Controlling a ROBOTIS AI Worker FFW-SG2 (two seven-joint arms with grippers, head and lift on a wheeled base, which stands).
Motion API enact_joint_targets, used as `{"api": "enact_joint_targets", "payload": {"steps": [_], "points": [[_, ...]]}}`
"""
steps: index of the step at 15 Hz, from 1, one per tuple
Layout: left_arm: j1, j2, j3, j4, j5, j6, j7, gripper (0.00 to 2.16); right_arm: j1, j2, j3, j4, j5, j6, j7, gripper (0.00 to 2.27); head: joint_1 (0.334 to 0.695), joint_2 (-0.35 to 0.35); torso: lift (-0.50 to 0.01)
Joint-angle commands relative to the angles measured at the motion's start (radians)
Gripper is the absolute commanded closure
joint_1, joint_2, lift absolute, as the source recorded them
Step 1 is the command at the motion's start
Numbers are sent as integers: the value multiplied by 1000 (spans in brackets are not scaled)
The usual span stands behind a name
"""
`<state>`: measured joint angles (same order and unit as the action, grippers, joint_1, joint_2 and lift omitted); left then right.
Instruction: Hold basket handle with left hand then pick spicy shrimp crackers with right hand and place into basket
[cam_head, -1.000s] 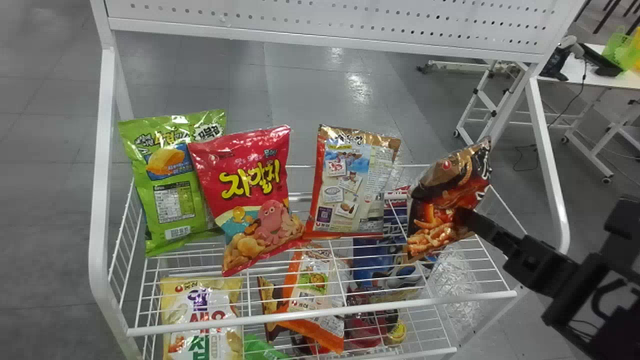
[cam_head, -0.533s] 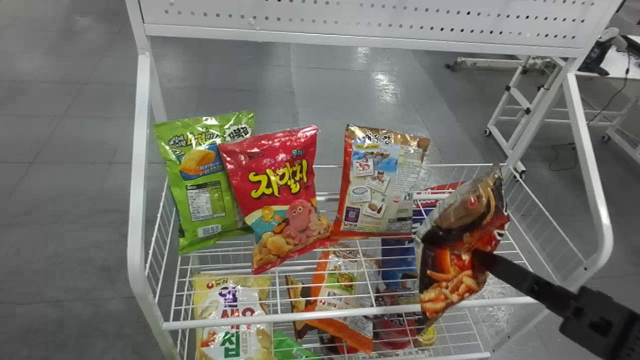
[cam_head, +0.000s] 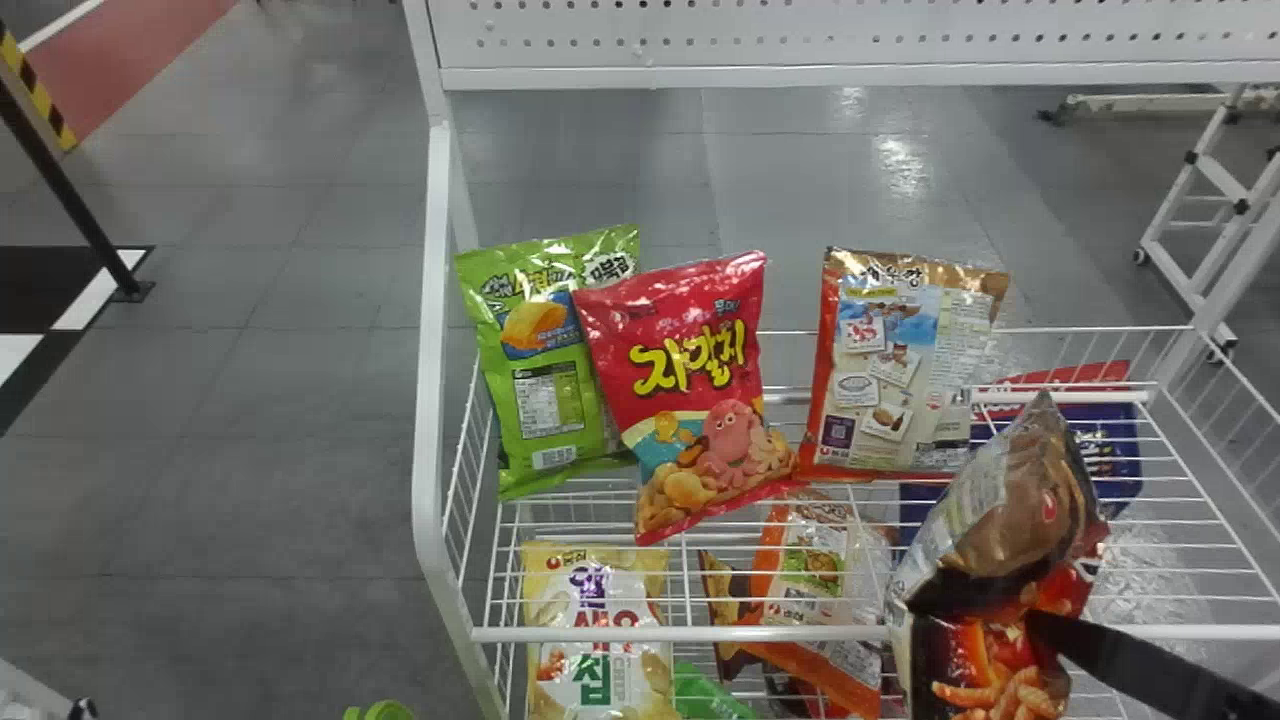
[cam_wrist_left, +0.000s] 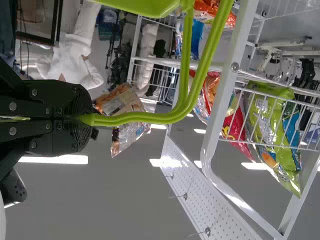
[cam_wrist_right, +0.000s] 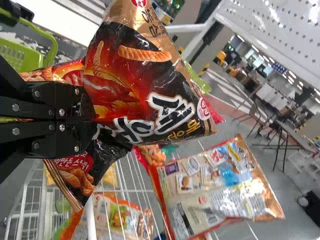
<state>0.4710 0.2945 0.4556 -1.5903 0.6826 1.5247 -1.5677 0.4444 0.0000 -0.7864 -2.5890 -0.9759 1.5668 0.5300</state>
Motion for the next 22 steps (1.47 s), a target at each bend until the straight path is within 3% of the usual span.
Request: {"api": "enact_joint_targets", "payload": {"steps": [1,9,13,17,22], "points": [[0,0,0,-2,0,3,-13,2148,4,1,41,0,-3,5,4,2246,695,71,-10],[-8,0,2,-10,9,9,-13,2148,40,1,328,30,131,5,-1,2246,695,235,-10],[-11,2,5,-19,17,24,-13,2148,40,1,501,138,203,5,-1,2246,695,350,-10],[-11,2,5,-19,17,24,-13,2148,20,1,661,267,250,5,-1,2246,695,350,-10],[-11,3,9,-19,31,27,-13,2148,-23,1,765,366,281,5,-1,2246,695,350,-10]]}}
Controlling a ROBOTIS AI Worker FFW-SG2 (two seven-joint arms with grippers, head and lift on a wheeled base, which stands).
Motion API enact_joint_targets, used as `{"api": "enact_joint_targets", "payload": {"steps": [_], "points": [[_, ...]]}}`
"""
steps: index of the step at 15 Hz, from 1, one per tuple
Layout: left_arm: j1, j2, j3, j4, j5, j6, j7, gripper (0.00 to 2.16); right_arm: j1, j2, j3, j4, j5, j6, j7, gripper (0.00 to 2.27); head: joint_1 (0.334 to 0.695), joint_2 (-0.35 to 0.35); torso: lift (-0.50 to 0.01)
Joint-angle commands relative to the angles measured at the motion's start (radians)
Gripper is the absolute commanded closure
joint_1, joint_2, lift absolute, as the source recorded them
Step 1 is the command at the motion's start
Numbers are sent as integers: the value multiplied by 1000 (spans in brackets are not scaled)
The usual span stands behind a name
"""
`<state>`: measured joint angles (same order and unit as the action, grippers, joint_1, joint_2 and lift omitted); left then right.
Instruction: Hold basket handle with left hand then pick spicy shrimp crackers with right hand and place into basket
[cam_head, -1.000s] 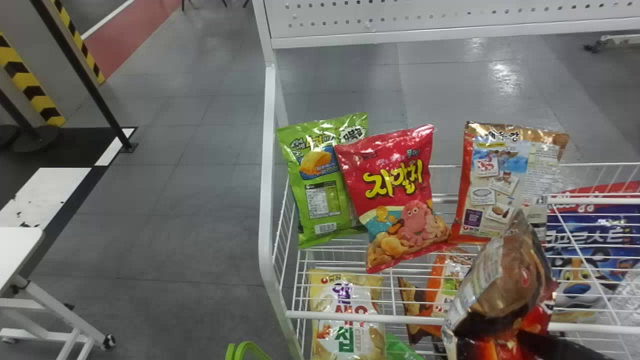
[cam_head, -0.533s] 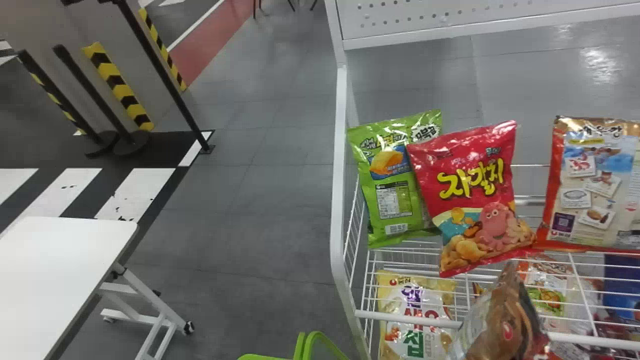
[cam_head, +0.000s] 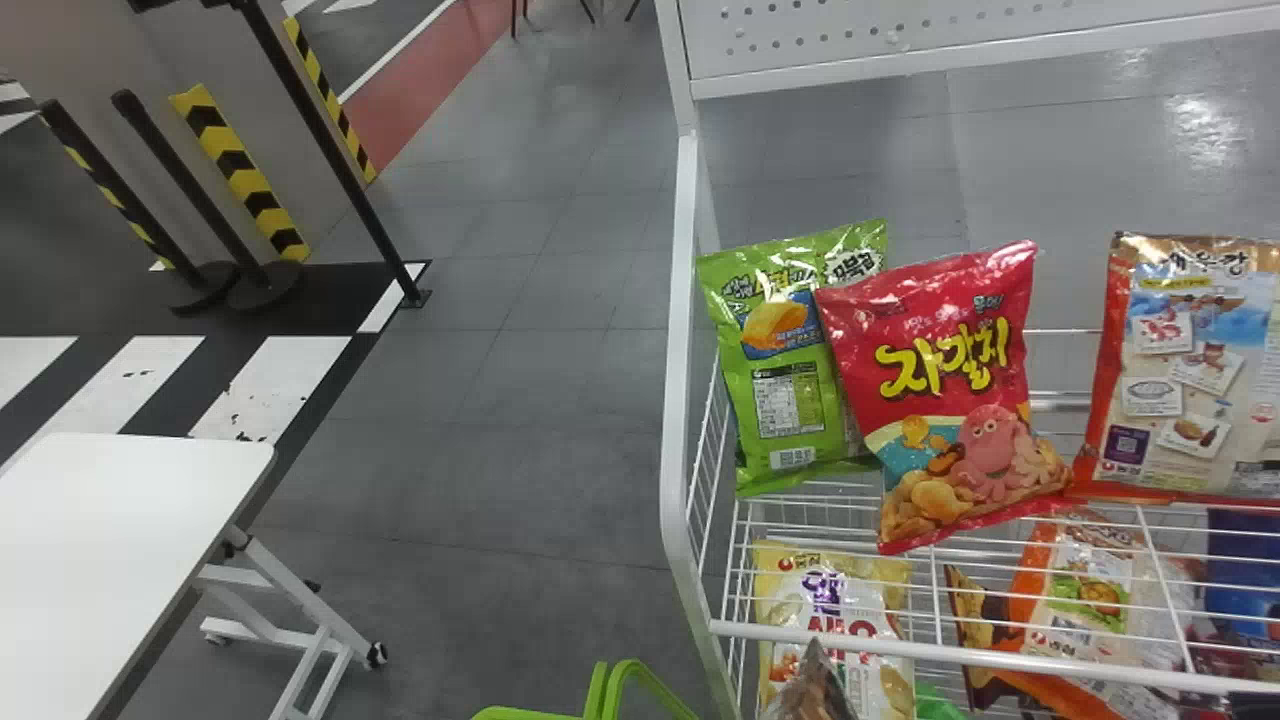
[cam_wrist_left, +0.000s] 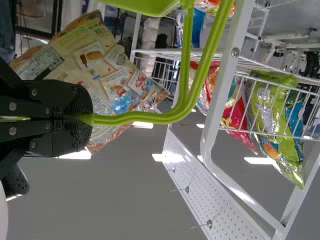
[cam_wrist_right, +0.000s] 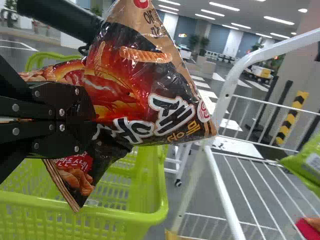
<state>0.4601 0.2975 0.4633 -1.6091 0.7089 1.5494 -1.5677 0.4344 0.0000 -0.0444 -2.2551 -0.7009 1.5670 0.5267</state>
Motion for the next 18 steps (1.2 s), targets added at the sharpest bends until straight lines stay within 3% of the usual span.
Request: {"api": "enact_joint_targets", "payload": {"steps": [1,5,6,7,8,9,18], "points": [[0,0,1,0,4,2,-13,2148,-22,1,37,66,9,5,9,2246,695,350,-10],[0,0,1,-3,4,5,-13,2148,-51,1,97,212,9,5,49,2216,695,350,-10],[0,0,1,-2,4,5,-13,2148,-52,1,104,224,9,5,53,1983,695,350,-10],[0,0,1,-2,4,5,-13,2148,-54,1,104,226,17,5,68,1241,695,350,-10],[0,0,1,-2,4,5,-13,2148,-54,1,106,219,21,5,78,140,695,350,-10],[0,-1,1,-2,4,5,-13,2148,-54,1,106,215,21,5,78,-2,695,350,-10],[0,-3,1,5,4,2,-13,2148,-6,1,49,107,43,5,93,63,695,350,-10]]}}
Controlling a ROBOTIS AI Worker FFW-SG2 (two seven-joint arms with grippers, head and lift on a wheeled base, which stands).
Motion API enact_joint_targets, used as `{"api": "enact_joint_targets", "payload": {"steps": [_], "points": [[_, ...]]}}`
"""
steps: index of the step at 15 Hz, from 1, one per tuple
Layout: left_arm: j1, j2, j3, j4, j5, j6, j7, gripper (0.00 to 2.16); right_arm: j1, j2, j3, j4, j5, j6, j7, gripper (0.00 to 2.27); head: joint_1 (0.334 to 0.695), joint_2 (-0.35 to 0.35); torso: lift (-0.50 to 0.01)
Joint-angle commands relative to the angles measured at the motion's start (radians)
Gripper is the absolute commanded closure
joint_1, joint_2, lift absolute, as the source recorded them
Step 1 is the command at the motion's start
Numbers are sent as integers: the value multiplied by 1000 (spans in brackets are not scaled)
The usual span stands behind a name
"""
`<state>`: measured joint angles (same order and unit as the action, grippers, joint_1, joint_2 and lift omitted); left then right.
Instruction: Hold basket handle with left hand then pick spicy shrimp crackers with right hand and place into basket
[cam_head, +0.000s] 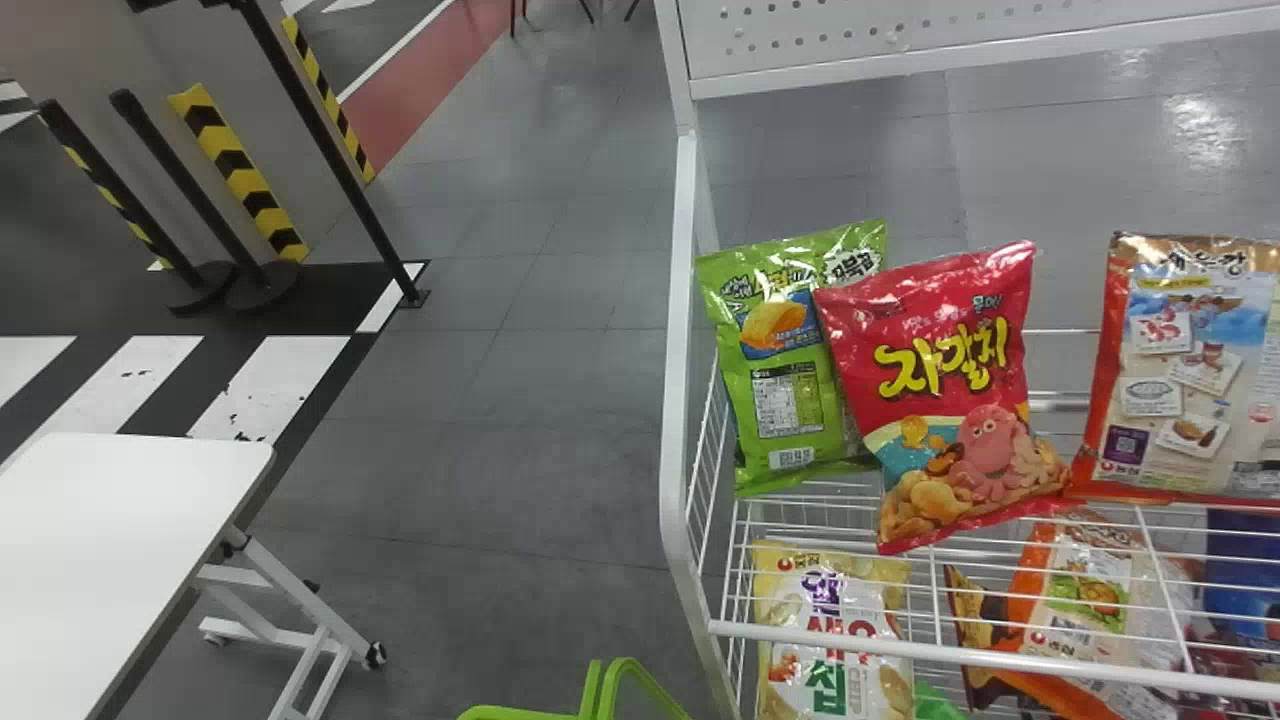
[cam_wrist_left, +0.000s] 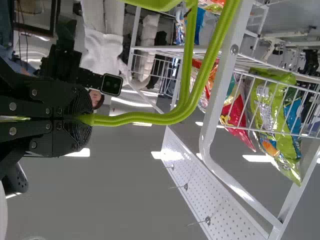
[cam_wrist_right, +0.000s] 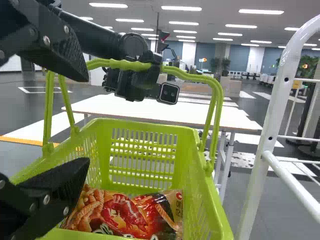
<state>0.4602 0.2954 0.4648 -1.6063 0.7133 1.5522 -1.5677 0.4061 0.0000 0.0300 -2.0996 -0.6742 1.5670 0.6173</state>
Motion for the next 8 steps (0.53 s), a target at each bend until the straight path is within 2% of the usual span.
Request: {"api": "enact_joint_targets", "payload": {"steps": [1,3,8], "points": [[0,-1,0,3,-2,0,-13,2148,42,1,-50,-85,36,5,12,66,695,350,-10],[0,-1,0,5,-3,-4,-13,2148,91,1,-91,-140,61,-86,16,90,695,350,-10],[-8,-4,-8,28,-11,-10,-13,2148,208,1,-159,-154,191,-564,52,127,695,350,-10]]}}
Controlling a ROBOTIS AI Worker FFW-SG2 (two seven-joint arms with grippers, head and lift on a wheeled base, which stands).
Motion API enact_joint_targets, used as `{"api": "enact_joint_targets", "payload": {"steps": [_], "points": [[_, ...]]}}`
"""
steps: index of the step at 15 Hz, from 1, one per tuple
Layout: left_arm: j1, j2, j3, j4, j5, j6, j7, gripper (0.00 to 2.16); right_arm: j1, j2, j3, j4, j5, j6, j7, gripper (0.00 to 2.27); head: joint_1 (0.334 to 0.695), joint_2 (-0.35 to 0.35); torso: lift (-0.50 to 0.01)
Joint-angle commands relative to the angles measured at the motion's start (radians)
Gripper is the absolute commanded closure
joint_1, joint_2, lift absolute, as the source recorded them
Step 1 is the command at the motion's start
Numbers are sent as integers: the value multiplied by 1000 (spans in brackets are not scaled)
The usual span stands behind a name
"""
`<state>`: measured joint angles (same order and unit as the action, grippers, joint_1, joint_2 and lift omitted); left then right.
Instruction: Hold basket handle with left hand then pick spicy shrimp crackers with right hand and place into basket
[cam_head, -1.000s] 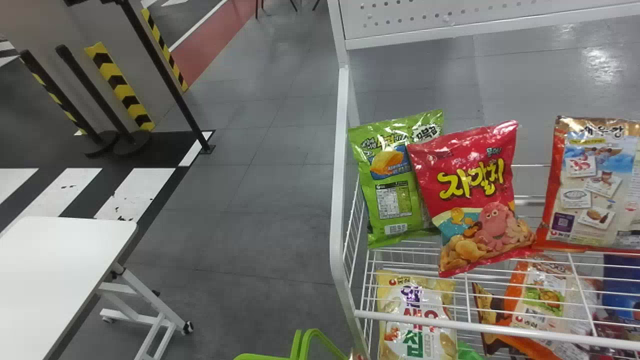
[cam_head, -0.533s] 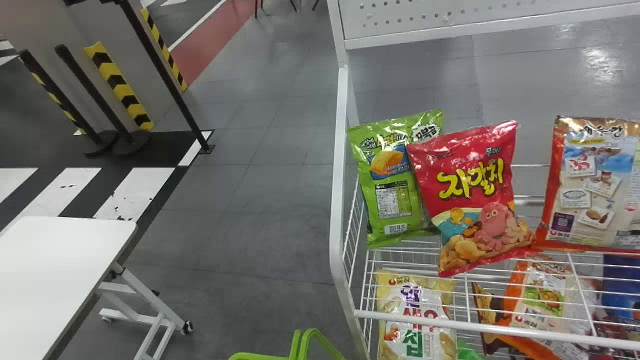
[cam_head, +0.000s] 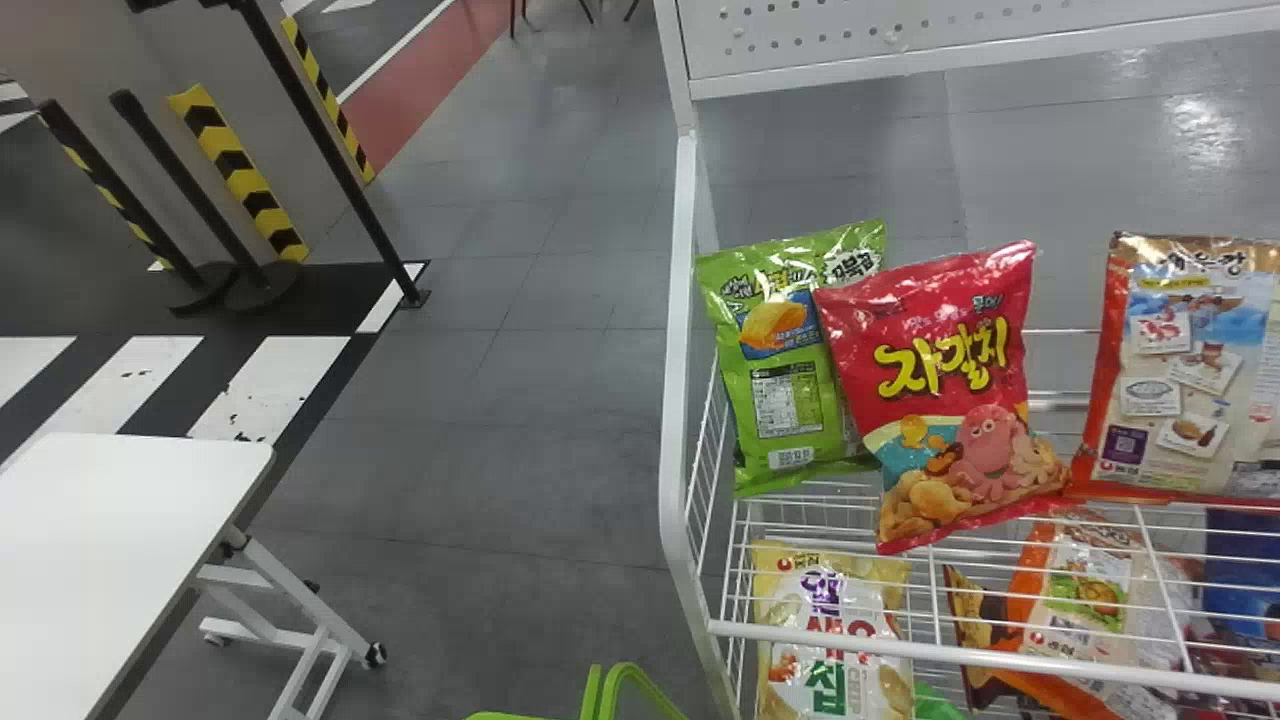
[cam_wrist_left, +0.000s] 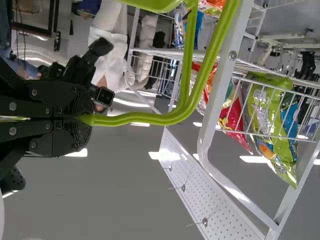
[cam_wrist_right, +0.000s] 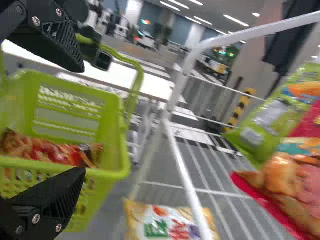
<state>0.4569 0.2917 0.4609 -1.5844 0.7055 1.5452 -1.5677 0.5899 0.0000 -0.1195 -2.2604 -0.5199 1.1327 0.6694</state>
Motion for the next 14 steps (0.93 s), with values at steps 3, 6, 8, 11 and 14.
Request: {"api": "enact_joint_targets", "payload": {"steps": [3,6,8,11,14], "points": [[-6,-2,-5,14,-6,-3,-13,2148,50,1,-14,62,123,-366,-11,127,695,350,-10],[-7,-2,-5,18,-6,-6,-13,2148,62,1,-12,151,202,-618,-25,130,695,310,-10],[-7,-2,-5,18,-8,-6,-13,2148,77,1,-12,200,235,-774,-39,137,695,244,-10],[-9,-5,-5,21,-11,-6,-13,2148,111,1,-12,275,262,-1035,-44,140,695,201,-10],[-9,-6,-5,27,-15,-9,-13,2148,133,1,-12,377,274,-1317,-73,144,695,147,-10]]}}
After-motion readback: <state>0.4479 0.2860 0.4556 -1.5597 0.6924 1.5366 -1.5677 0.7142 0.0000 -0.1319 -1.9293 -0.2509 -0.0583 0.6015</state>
